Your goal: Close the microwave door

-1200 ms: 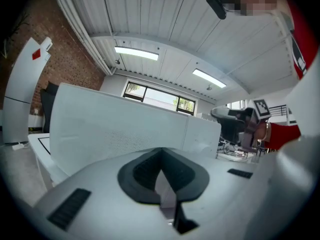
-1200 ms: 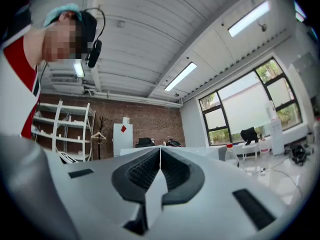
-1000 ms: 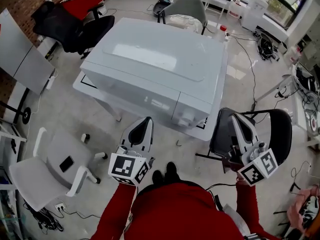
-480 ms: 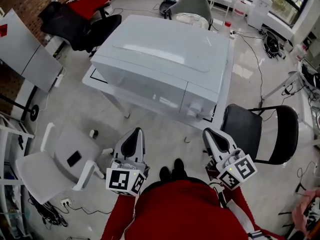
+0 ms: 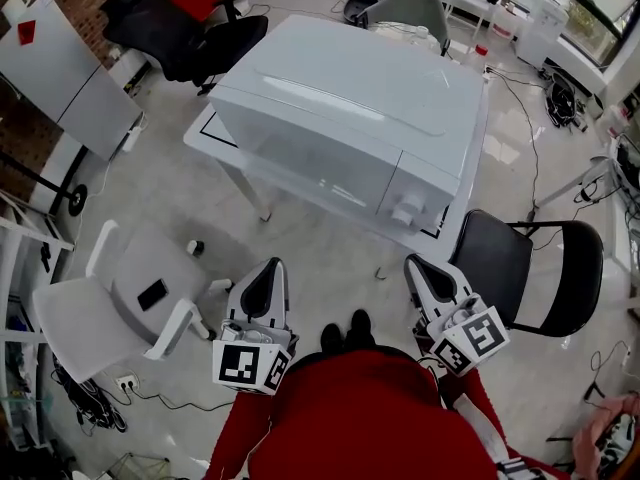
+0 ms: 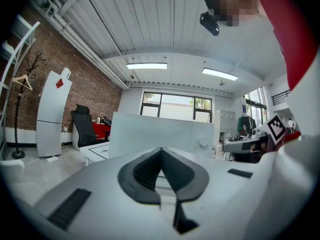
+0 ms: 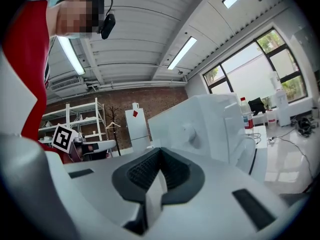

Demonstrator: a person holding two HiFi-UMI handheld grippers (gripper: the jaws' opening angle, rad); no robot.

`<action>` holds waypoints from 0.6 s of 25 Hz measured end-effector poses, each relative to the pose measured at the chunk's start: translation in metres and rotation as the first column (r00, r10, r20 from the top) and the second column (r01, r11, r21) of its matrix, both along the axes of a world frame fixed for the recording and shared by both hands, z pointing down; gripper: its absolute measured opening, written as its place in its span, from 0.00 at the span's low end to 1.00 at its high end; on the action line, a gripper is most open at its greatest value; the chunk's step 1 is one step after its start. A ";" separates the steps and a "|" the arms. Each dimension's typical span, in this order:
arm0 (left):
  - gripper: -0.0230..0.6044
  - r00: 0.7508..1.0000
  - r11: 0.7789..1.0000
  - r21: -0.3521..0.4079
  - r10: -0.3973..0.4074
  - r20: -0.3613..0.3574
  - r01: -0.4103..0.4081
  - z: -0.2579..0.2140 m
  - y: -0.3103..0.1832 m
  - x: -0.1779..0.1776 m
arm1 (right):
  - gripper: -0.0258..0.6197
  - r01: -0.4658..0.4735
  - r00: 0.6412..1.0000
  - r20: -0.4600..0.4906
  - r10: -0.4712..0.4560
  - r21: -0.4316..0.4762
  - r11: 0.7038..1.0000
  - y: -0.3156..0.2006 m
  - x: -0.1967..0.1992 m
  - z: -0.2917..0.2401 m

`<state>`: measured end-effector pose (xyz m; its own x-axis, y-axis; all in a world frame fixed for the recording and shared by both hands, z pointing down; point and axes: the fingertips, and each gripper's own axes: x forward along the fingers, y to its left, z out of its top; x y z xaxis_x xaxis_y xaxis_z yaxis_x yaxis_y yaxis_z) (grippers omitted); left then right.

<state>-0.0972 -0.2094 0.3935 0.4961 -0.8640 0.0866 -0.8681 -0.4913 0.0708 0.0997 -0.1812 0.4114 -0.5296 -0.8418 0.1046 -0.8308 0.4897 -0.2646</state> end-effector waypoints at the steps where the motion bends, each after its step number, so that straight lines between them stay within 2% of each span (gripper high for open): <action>1: 0.05 1.000 1.000 0.005 0.000 -0.002 0.000 -0.001 0.000 0.000 | 0.06 0.001 1.000 -0.003 -0.001 -0.003 1.000 0.000 -0.001 0.001; 11: 0.05 0.999 0.999 0.016 0.034 -0.005 -0.034 -0.001 -0.001 0.011 | 0.06 -0.014 0.998 -0.054 0.014 0.002 1.000 -0.001 0.002 0.003; 15: 0.05 0.999 0.999 0.017 0.036 -0.003 -0.036 -0.001 -0.002 0.014 | 0.06 0.008 0.999 -0.051 -0.007 0.020 1.000 0.000 -0.001 -0.003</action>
